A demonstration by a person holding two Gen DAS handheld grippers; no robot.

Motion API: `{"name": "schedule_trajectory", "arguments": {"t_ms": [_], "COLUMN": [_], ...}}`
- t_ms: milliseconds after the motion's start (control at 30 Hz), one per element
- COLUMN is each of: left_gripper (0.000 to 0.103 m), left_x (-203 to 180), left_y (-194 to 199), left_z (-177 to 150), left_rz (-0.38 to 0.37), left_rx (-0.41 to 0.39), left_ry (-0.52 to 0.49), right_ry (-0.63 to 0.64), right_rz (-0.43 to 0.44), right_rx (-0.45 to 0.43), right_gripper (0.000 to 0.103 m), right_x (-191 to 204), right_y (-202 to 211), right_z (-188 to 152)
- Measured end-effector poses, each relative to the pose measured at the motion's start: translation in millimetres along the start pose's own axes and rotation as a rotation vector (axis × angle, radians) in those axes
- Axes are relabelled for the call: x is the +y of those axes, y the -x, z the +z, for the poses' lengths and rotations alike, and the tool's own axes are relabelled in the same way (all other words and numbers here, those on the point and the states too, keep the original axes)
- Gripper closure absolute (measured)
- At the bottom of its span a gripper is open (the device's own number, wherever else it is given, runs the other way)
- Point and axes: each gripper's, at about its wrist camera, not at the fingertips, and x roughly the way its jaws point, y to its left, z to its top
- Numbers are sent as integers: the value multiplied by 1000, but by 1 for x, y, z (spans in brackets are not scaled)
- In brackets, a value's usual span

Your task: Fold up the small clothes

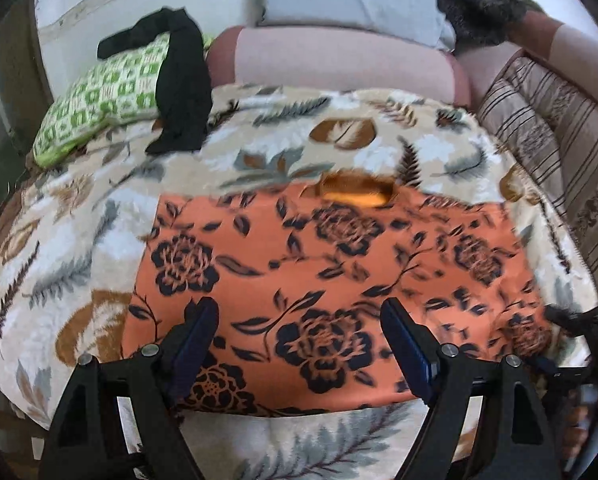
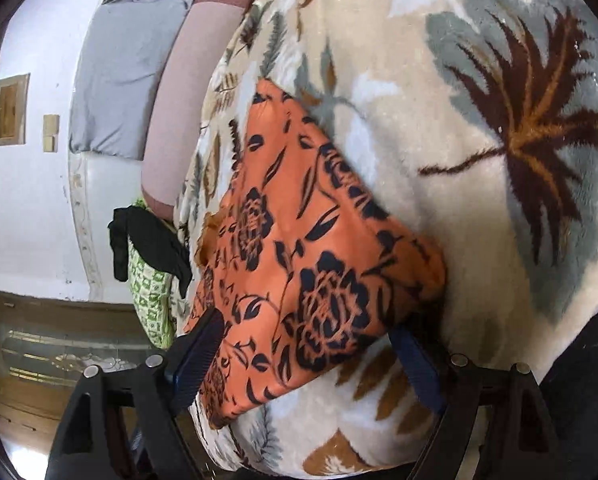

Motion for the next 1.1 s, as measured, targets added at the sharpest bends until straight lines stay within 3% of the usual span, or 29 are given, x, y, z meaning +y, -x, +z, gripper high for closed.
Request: {"name": "schedule_trajectory", "arguments": {"t_ms": [233,333,533,667,900,1100], "left_gripper": [19,14,14,14,14,14], "left_x": [-43,-43,-3,11,10,9], "left_y": [91,93,-10,-59,-75,-79], "left_z": [34,32,-7,-27,-26,-23], "left_rz": [-143,-143,38,63,85,71], "left_rx": [-211,-239,-51,61,85,96], "left_ry": [-44,-24,-3,-6,-18,-10], "right_ry": [8,8,-5,-21,25,49], "right_rz": [2,11,31,33,36,-19], "right_rx": [-1,2,-20,-25,-69,-65], "right_gripper": [16,16,16,16,16,16], "right_x": [-2,-4,-11,-15,7,9], "right_y": [0,2,11,10,12,5], "right_z": [3,2,3,8,10,12]}}
